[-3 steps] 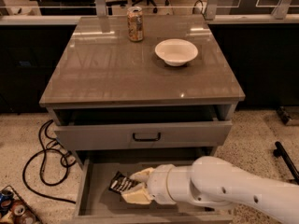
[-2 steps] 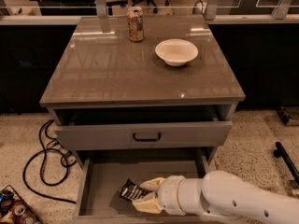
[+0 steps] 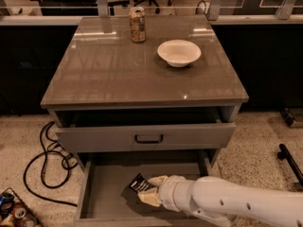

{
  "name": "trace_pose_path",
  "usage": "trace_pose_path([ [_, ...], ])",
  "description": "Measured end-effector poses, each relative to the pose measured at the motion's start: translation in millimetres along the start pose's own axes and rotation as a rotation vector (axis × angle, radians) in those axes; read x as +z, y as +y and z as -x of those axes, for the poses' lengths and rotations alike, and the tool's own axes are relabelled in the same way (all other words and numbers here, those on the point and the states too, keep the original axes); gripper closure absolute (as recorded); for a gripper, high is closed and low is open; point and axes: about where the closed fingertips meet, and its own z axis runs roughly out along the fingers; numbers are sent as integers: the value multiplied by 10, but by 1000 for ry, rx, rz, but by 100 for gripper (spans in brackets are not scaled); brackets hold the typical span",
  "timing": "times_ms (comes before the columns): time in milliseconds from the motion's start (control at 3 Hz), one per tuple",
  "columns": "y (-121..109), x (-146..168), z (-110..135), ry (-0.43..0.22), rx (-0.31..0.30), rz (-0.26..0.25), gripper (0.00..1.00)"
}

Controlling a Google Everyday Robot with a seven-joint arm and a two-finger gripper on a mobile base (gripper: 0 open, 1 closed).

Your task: Place rxbar chocolate into middle drawer

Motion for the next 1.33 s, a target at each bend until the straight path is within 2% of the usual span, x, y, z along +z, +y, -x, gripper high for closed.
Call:
trace_pose_path([
  [333, -259, 377, -35, -11, 25, -30, 100],
  [667, -427, 764, -137, -50, 44, -6, 100],
  [1000, -499, 1172, -329, -87, 55, 59, 97],
  [1333, -476, 1157, -331, -83, 57, 57, 75],
])
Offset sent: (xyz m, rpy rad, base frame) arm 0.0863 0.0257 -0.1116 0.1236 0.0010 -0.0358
